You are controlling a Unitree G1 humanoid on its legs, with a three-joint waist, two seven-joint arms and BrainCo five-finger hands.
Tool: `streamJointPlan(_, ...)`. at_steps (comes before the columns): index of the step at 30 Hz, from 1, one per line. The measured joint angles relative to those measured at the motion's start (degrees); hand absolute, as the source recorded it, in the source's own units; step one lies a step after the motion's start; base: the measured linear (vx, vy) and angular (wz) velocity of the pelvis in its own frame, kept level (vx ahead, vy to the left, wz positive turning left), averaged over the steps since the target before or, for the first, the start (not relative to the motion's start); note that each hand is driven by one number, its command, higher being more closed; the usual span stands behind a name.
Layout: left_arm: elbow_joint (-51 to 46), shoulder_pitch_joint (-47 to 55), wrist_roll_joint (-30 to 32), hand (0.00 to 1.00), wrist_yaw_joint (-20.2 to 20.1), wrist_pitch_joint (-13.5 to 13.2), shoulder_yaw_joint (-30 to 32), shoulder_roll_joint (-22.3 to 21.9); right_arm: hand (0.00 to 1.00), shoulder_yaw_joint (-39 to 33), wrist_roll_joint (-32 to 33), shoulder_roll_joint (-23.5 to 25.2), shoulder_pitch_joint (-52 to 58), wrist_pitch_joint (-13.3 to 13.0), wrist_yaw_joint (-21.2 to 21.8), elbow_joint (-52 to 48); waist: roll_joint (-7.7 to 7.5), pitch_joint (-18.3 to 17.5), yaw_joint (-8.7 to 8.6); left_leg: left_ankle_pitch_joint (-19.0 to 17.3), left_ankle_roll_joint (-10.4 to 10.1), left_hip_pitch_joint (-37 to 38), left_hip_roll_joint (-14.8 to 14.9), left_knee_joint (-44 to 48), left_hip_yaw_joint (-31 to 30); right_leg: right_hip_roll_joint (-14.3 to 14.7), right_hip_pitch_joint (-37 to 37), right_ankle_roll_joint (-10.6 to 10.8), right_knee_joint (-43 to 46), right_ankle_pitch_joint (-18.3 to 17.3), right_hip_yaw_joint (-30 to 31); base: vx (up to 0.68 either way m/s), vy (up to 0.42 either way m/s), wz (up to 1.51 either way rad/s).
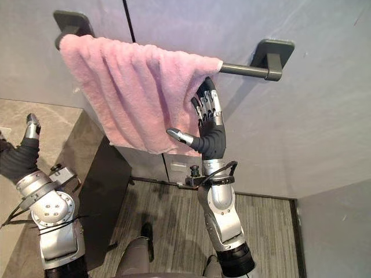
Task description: Organize washtable
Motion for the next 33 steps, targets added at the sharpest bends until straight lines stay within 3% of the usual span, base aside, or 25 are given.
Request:
streamJointPlan(2,0.00,-0.82,-1.54,0.00,-1.36,0.03,-1.18,0.12,0.00,0.16,0.01,0.02,-0.82,0.25,-0.53,0.02,0.02,0.01,-0.06,0.81,-0.02,0.06,-0.02,-1.00,0.24,0.04,-0.67,-0.17,-0.05,0.53,0.25,0.05,-0.011,-0.07)
streamJointPlan(7,0.69,-4.55,-13.67,0.00,-7.46,0.00,-2.67,3.18,0.00,0.12,2.21,-0.01,-7.33,1.62,-0.49,1.90,0.05,0.02,0.26,5.16,-0.70,0.01,-0.10,-7.30,0.77,0.33,-4.13,-0.15,0.52,0.74,0.66,-0.02,-0.051,-0.03)
streamJointPlan(13,6.93,-13.68,-21.06,0.00,-8.58,0.14,-3.70,6.57,0.00,-0.02,4.79,-0.21,-12.83,2.24,-0.69,2.69,1.91,1.19,0.27,9.49,-1.00,0.10,-0.10,-12.62,0.25,0.97,-7.18,-0.22,2.65,0.70,0.30,-0.08,-0.050,0.04)
streamJointPlan(14,7.43,-14.73,-21.87,1.00,-8.89,0.13,-3.65,6.82,0.00,-0.04,5.03,-0.22,-13.35,2.28,-0.69,2.69,2.23,1.39,0.19,10.04,-1.02,0.10,-0.17,-13.34,0.24,0.97,-7.39,-0.23,2.71,0.69,0.19,-0.11,-0.016,0.05)
streamJointPlan(20,11.23,-20.30,-25.64,1.00,-10.56,0.36,-3.76,8.18,0.00,-0.12,8.25,-0.26,-14.24,2.22,-0.92,2.70,3.18,2.08,0.15,12.25,-0.61,0.20,-0.78,-16.76,0.17,0.88,-9.35,-0.51,4.64,0.25,-0.68,-0.07,-0.009,0.05)
streamJointPlan(21,11.33,-20.85,-25.74,1.00,-10.63,0.34,-3.86,8.20,1.00,-0.13,9.05,-0.26,-14.53,2.14,-0.92,2.70,3.25,2.13,0.15,12.56,-0.52,0.25,-0.94,-17.33,0.19,0.75,-9.62,-0.50,4.87,0.24,-0.72,-0.03,-0.003,0.05)
streamJointPlan(33,12.02,-22.54,-26.75,1.00,-10.67,0.27,-3.98,8.79,1.00,-2.42,11.35,-1.11,-17.64,1.44,-0.95,2.70,3.38,2.73,0.06,13.12,-0.27,0.24,-2.13,-18.02,0.36,-0.48,-10.22,0.01,5.67,-0.16,-0.90,0.00,0.012,0.03)
